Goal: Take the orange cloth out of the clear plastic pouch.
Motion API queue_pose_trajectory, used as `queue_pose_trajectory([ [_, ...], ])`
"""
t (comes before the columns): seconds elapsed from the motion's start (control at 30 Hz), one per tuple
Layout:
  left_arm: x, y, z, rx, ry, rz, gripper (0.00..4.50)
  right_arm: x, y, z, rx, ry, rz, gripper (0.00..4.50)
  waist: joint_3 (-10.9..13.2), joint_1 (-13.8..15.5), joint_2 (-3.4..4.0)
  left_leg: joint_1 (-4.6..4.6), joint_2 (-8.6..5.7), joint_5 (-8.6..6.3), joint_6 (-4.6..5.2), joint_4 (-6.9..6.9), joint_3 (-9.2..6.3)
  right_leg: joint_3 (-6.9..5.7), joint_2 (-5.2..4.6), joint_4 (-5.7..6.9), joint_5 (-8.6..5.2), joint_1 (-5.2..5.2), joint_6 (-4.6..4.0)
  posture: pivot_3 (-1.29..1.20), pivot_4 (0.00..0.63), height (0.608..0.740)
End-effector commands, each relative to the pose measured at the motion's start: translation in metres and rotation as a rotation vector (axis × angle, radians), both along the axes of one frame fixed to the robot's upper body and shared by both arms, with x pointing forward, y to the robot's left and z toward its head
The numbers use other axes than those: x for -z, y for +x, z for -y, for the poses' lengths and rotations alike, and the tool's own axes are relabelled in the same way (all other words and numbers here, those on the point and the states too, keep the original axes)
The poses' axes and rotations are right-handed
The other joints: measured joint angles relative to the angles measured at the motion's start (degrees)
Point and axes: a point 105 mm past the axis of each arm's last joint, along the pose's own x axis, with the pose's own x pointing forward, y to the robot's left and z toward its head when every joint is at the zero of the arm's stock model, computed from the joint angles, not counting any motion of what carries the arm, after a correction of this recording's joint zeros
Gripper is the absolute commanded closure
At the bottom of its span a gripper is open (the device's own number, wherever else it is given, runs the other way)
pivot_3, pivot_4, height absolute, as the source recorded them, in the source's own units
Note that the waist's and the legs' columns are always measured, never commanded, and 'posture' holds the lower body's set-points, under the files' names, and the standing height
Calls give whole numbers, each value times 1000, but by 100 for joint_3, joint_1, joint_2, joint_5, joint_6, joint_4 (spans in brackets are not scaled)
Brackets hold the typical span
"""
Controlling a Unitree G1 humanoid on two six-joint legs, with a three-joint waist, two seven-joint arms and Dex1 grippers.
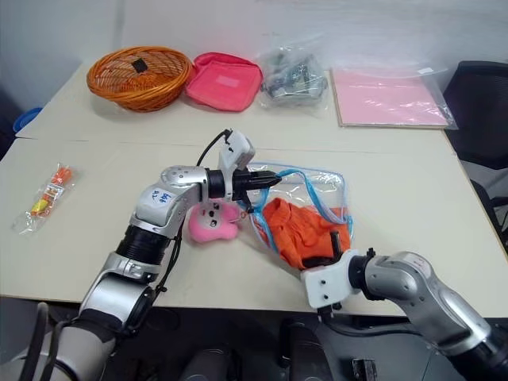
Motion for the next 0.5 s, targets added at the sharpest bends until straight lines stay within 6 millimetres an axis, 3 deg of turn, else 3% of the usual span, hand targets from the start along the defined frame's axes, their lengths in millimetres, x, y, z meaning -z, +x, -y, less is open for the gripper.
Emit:
queue_pose_trajectory([
  [0.03,-7,13,-20,-70,79,127,4500,-5,-23,9,-33,-13,-46,4485,0,-1,0,2,1,0,0,-1,-5,0,0,-1,0,2,0,0,150,740],
  [0.23,7,3,-29,1,144,175,4500,-19,-29,13,26,77,4,4485,0,-12,0,4,3,0,-3,1,-20,0,-1,2,0,3,0,0,150,740],
  [0.37,18,-29,-14,161,125,177,4500,-45,-12,4,135,269,81,4485,0,-32,0,6,9,-1,-7,2,-19,1,3,2,0,3,0,0,150,740],
  [0.5,27,-20,-17,91,220,250,4500,-34,-19,16,101,144,37,4485,0,34,0,4,3,-1,-8,10,-26,2,-1,4,0,5,0,0,150,740],
])
